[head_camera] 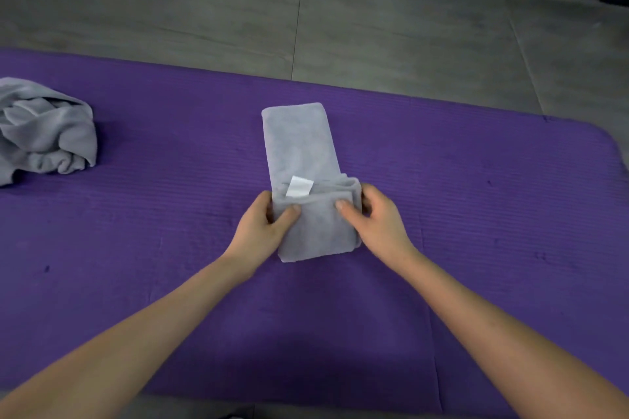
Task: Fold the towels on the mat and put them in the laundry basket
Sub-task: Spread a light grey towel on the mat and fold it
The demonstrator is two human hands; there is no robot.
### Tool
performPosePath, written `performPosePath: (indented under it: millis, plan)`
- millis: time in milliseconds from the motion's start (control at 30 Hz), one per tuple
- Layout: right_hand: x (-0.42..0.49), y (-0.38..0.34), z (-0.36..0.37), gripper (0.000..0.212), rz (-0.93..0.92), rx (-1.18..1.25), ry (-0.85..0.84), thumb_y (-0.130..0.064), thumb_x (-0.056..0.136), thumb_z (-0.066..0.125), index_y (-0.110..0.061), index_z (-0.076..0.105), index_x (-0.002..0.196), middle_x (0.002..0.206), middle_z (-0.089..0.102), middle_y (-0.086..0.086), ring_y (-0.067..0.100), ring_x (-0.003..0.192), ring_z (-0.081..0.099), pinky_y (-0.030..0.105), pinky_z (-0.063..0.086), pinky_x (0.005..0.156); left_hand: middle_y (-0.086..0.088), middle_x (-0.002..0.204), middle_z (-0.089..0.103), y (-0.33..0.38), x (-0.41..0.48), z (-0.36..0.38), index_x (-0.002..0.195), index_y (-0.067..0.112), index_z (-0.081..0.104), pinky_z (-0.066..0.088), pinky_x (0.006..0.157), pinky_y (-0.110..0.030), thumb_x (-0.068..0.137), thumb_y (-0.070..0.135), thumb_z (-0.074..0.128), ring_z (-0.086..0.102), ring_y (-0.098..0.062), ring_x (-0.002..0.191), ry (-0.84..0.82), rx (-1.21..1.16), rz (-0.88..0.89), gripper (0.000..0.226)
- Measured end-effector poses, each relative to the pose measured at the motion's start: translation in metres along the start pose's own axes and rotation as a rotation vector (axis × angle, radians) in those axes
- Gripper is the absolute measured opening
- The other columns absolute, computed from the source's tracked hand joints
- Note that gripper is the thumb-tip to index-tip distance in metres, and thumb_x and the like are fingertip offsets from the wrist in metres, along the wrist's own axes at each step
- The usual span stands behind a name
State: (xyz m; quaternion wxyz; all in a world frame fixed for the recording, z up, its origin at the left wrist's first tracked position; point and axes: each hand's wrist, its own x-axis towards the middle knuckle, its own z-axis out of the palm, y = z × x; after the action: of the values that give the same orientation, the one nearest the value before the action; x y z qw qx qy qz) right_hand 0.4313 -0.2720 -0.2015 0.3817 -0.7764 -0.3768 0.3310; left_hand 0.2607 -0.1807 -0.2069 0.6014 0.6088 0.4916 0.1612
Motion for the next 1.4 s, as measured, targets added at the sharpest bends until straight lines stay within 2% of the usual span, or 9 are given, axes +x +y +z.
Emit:
performPosePath:
  millis: [133, 267, 400, 500, 633, 900, 1067, 1200, 1400]
  plan:
    - [0.042, 0.005, 0.013, 0.024, 0.135, -0.177, -0.026, -0.042, 0.083, 0.062, -0.019, 0.059, 0.087, 0.081, 0.065, -0.007, 0.016, 0.080, 0.063, 0.040, 0.050, 0.074, 0.003, 0.095, 0.058, 0.000, 0.029, 0.009, 0.118, 0.012, 0.047, 0.047, 0.070, -0.028, 0.087, 0.035, 0.060, 0.059, -0.020, 0.090, 0.093, 0.191, -0.092, 0.041]
    - [0.053, 0.009, 0.018, 0.024, 0.172, -0.297, -0.037, -0.048, 0.081, 0.060, -0.026, 0.057, 0.089, 0.084, 0.063, -0.011, 0.016, 0.088, 0.062, 0.038, 0.049, 0.077, -0.011, 0.115, 0.060, -0.015, 0.020, 0.003, 0.123, 0.009, 0.052, 0.044, 0.091, -0.040, 0.081, 0.037, 0.056, 0.055, -0.028, 0.106, 0.336, 0.787, 0.599, 0.051]
    - [0.050, 0.007, 0.020, 0.026, 0.149, -0.437, 0.051, -0.045, 0.082, 0.061, -0.024, 0.056, 0.099, 0.091, 0.064, -0.009, 0.018, 0.094, 0.062, 0.039, 0.045, 0.087, -0.013, 0.143, 0.044, -0.039, 0.016, -0.006, 0.136, 0.012, 0.046, 0.028, 0.113, -0.043, 0.081, 0.053, 0.053, 0.038, -0.027, 0.135, -0.066, 1.132, 0.929, 0.070]
    - [0.036, 0.011, 0.016, 0.043, -0.400, -0.640, 0.294, -0.048, 0.081, 0.059, -0.019, 0.060, 0.112, 0.105, 0.066, -0.004, 0.020, 0.096, 0.062, 0.038, 0.039, 0.087, -0.013, 0.148, 0.036, -0.049, 0.024, -0.011, 0.143, 0.011, 0.033, 0.023, 0.112, -0.041, 0.071, 0.041, 0.068, 0.032, -0.025, 0.138, -0.171, 1.199, 0.865, 0.086]
    - [0.018, 0.039, 0.006, 0.081, -0.778, -0.952, -0.085, -0.070, 0.072, 0.055, -0.023, 0.044, 0.137, 0.140, 0.050, 0.001, 0.019, 0.130, 0.042, 0.057, 0.022, 0.110, -0.013, 0.143, 0.044, -0.040, 0.034, -0.014, 0.138, 0.010, 0.042, 0.028, 0.107, -0.036, 0.058, 0.028, 0.075, 0.041, -0.025, 0.133, -0.215, 1.115, 0.842, 0.088]
    - [0.002, 0.021, -0.007, 0.071, -0.680, -0.797, -0.232, -0.030, 0.063, 0.069, -0.022, 0.040, 0.127, 0.112, 0.065, -0.004, 0.015, 0.103, 0.061, 0.040, 0.025, 0.112, 0.010, 0.115, 0.066, -0.005, 0.018, -0.035, 0.133, 0.028, 0.050, 0.048, 0.077, -0.017, 0.065, 0.040, 0.056, 0.063, -0.008, 0.094, -0.397, 0.821, 0.572, 0.069]
    - [-0.006, -0.020, -0.024, 0.073, -0.170, -0.432, -0.483, -0.031, 0.068, 0.074, -0.037, 0.034, 0.128, 0.108, 0.055, -0.012, 0.014, 0.098, 0.049, 0.022, 0.039, 0.090, -0.005, 0.094, 0.062, 0.011, 0.015, -0.055, 0.111, 0.027, 0.056, 0.052, 0.079, -0.034, 0.059, 0.045, 0.063, 0.061, -0.016, 0.085, -0.580, 0.339, 0.179, 0.056]
    - [0.028, -0.025, -0.019, 0.056, 0.033, 0.152, -0.378, -0.014, 0.077, 0.073, -0.037, 0.040, 0.116, 0.101, 0.060, 0.000, 0.011, 0.088, 0.058, 0.024, 0.048, 0.081, -0.004, 0.095, 0.064, 0.015, 0.031, -0.054, 0.114, 0.019, 0.054, 0.054, 0.075, -0.027, 0.080, 0.029, 0.066, 0.062, -0.011, 0.086, -0.371, -0.080, 0.005, 0.038]
    - [0.075, -0.028, 0.009, 0.044, 0.260, 0.210, -0.157, -0.034, 0.087, 0.060, -0.025, 0.044, 0.126, 0.114, 0.058, -0.004, 0.006, 0.096, 0.059, 0.024, 0.047, 0.080, 0.003, 0.095, 0.060, 0.016, 0.059, -0.026, 0.109, 0.019, 0.052, 0.051, 0.066, -0.028, 0.091, 0.053, 0.046, 0.059, -0.013, 0.078, 0.101, -0.050, -0.112, 0.039]
